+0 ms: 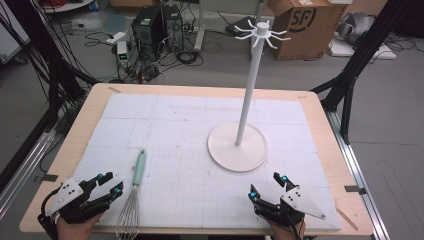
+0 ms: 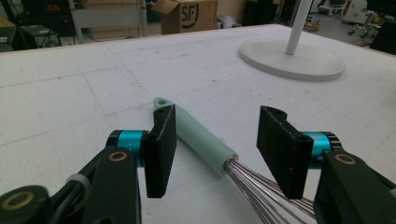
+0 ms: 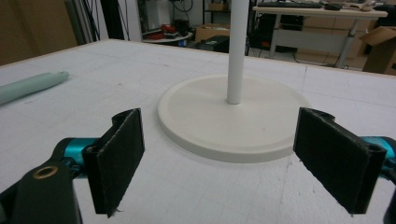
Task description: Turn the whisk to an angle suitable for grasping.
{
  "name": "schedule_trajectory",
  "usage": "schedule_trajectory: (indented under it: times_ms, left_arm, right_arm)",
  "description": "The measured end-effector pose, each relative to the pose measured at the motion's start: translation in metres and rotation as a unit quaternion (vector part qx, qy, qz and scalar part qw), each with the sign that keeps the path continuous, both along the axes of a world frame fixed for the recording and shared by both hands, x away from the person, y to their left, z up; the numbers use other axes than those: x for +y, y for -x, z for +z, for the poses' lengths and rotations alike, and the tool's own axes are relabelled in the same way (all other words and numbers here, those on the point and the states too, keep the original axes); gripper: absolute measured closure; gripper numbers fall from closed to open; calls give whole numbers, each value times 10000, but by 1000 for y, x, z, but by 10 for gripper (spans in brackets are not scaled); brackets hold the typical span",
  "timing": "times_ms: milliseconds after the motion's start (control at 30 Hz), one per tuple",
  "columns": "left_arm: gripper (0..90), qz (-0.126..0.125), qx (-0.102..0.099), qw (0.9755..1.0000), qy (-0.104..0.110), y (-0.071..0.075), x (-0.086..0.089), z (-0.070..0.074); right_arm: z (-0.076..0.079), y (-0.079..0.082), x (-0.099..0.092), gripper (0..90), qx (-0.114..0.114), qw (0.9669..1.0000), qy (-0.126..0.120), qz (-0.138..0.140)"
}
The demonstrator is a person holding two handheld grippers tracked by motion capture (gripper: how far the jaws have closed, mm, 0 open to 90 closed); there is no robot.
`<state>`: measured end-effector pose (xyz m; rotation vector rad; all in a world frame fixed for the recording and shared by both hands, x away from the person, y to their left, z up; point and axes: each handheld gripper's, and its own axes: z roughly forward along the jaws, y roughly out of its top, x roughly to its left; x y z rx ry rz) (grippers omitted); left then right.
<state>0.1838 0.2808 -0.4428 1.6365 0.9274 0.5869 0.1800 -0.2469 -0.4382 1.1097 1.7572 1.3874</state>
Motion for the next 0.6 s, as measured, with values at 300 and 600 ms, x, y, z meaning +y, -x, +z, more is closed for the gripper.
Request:
schedule_trajectory:
  times_ms: [300, 600]
  left_arm:
    - [460, 25, -41, 9998, 174, -2, 1, 2]
    - [654, 265, 345, 9990, -130, -50, 5, 8]
  right_arm:
    - [0, 0, 0, 153, 21, 10000, -8, -4]
    - [0, 0, 2, 152, 33, 10000, -3, -1]
